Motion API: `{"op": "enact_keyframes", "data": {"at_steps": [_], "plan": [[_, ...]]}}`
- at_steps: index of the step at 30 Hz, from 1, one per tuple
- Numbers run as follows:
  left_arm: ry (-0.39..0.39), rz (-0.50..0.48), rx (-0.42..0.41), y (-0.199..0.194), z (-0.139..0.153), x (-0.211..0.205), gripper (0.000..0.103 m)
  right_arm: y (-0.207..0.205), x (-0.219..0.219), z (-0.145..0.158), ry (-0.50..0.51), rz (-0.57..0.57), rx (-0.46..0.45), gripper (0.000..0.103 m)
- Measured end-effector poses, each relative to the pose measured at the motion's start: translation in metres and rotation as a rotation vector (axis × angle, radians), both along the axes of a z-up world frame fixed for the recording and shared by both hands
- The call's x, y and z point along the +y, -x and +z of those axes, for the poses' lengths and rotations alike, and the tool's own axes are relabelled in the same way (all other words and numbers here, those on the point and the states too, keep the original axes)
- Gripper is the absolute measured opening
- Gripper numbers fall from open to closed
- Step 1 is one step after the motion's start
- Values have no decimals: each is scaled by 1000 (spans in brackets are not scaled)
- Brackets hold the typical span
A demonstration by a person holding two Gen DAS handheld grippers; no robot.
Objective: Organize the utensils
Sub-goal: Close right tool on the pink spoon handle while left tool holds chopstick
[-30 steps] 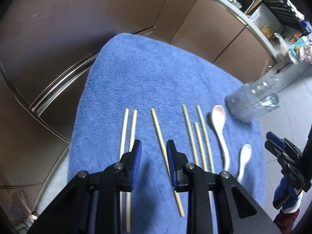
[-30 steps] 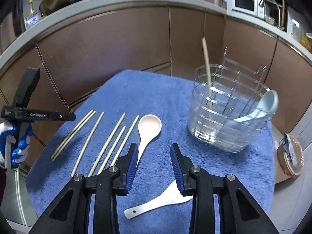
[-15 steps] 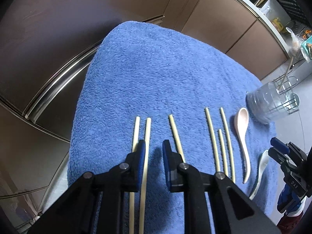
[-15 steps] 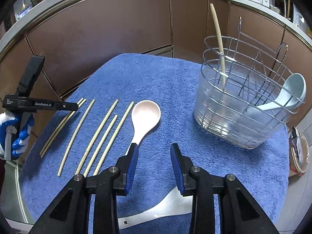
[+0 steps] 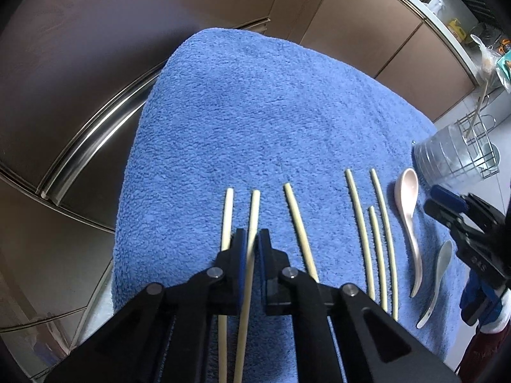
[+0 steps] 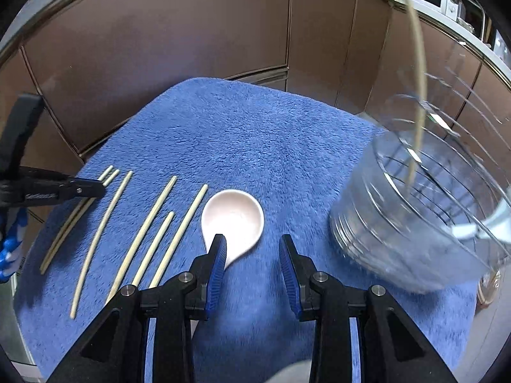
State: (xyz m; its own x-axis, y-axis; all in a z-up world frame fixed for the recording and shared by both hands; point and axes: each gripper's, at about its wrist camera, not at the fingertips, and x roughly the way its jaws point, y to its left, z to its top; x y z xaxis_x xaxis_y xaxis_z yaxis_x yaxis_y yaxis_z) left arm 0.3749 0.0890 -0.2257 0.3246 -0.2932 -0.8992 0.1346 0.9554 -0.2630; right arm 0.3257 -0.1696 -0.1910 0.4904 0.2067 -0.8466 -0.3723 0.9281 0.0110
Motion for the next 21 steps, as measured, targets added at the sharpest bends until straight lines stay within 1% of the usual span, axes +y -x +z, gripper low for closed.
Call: {"op": "enact_keyframes", "data": {"at_steps": [5,10,12,13,14,16,21], "plan": [[4,-2,0,0,-1,0,5,-15,5,-12,22,-6,20,32],[6,1,2,0,-1,1,5,-23,7,-22,12,0,51,32],[4,1,1,1,-1,0,5,-25,8,-24,-6,13,59,26],[2,3,2,1,-1,0,5,-25,10,-23,-8,22,59,19],[-1,4,2,1,-1,0,5,-24,11,-22,1,28,51,15],[-8,6,1,1,-1,-1,5,-23,14,-19,-8,40,47,10],[-21,20,-7,5,1,-3,4,-10,13,-11,-17,62,43,6]]}}
